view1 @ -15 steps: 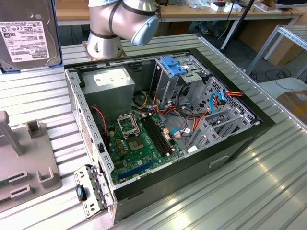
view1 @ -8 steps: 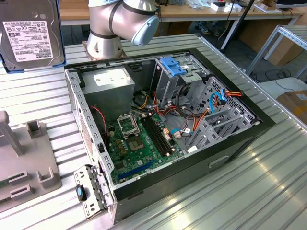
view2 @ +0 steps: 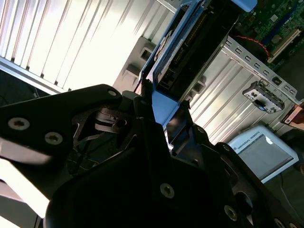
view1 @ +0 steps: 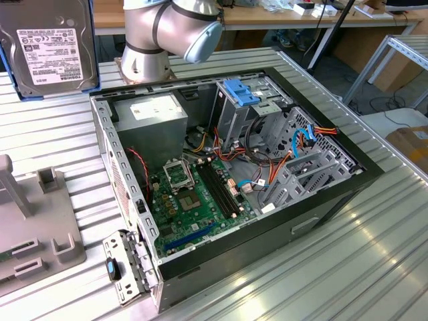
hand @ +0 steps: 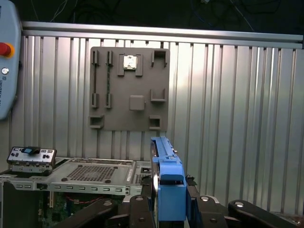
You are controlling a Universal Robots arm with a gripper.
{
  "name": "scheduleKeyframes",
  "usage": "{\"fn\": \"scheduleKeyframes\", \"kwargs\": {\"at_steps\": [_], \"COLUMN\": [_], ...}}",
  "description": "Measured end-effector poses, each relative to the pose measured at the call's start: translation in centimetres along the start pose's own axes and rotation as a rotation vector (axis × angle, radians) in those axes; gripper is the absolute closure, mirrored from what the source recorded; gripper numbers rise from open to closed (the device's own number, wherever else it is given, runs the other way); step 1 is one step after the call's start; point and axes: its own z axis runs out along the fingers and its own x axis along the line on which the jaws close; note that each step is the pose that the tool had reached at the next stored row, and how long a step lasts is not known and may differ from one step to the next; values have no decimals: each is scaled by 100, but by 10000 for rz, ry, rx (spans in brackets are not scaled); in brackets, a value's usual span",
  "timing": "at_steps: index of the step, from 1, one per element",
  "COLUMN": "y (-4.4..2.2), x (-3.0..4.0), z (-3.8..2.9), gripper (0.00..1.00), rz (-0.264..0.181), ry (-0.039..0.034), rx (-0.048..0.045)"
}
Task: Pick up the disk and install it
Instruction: 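Pick up the disk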
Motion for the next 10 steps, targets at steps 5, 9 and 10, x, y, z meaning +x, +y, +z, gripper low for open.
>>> {"fn": "scheduleKeyframes", "kwargs": {"at_steps": [5, 9, 10], "y": [-161, -265, -281], "x": [7, 11, 11], "z": [2, 4, 4], "gripper": [64, 64, 64], "rz": [0, 0, -1], "ry": [0, 0, 0], "rx": [0, -1, 0]}}
